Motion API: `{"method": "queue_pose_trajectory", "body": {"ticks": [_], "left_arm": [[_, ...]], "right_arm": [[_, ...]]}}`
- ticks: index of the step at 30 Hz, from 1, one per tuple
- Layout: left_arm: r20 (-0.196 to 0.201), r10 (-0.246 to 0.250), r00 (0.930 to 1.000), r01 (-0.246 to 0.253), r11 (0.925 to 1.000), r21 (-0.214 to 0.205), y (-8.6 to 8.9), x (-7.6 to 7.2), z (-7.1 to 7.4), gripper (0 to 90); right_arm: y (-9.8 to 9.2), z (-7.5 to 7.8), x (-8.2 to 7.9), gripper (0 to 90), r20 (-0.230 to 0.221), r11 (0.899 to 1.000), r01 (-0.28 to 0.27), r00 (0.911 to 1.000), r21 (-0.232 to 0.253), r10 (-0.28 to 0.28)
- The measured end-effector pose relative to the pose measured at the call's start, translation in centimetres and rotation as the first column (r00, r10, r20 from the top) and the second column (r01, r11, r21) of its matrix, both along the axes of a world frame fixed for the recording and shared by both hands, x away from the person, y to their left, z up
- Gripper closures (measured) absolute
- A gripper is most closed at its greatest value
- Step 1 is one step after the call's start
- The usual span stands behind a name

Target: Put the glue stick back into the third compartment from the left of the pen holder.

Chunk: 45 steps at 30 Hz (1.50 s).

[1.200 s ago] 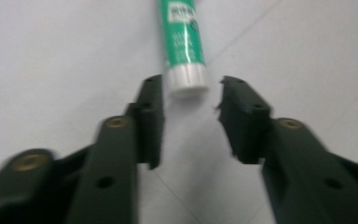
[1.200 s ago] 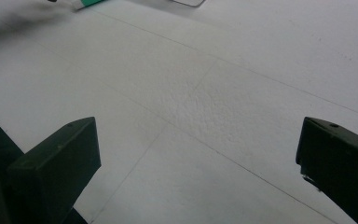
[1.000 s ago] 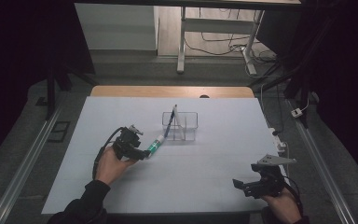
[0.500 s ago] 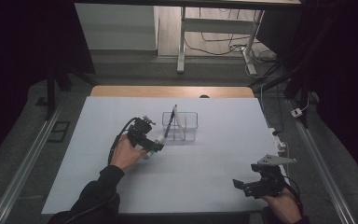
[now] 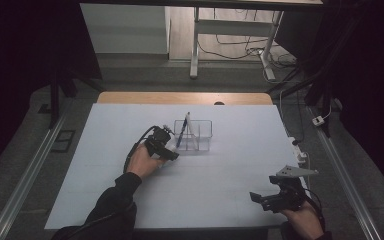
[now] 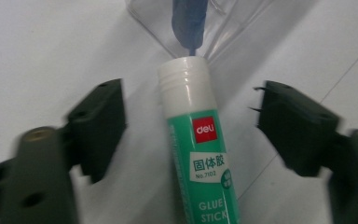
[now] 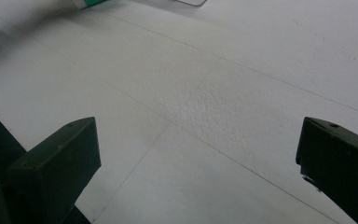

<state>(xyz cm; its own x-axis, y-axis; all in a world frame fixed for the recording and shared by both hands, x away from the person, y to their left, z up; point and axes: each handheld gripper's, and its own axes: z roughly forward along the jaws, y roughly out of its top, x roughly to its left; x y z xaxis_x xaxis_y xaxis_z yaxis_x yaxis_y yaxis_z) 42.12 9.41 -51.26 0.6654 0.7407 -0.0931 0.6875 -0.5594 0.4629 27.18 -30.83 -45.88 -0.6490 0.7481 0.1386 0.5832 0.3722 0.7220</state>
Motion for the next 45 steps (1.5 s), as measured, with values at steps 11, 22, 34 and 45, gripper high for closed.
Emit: {"method": "queue_pose_trajectory", "body": {"ticks": [11, 22, 34, 45], "left_arm": [[-0.033, 0.015, 0.9993, -0.015, 0.9999, -0.003, -0.1, 0.0, -0.1, 62.7], [-0.045, 0.031, 0.9985, -0.033, 0.9991, -0.027, 0.2, -0.5, 0.3, 64.9], [0.069, -0.01, 0.9976, 0.02, 0.9885, -0.15, 1.2, -2.6, 3.8, 64.8], [0.17, -0.032, 0.9849, 0.08, 0.957, -0.279, 0.7, -3.1, 7.7, 64.7]], "right_arm": [[0.0, 0.0, 0.0, 0.0, 0.0, 1.0, -0.002, 1.0, 0.002, 0.002], [0.0, 0.0, 0.0, 0.0, 0.0, 1.0, 0.0, 1.0, 0.002, 0.0], [0.0, 0.0, 0.0, 0.0, 0.0, 1.0, 0.003, 1.0, 0.001, -0.003], [0.0, 0.0, 0.0, 0.0, 0.001, 1.0, 0.003, 1.0, 0.0, -0.003]]}}
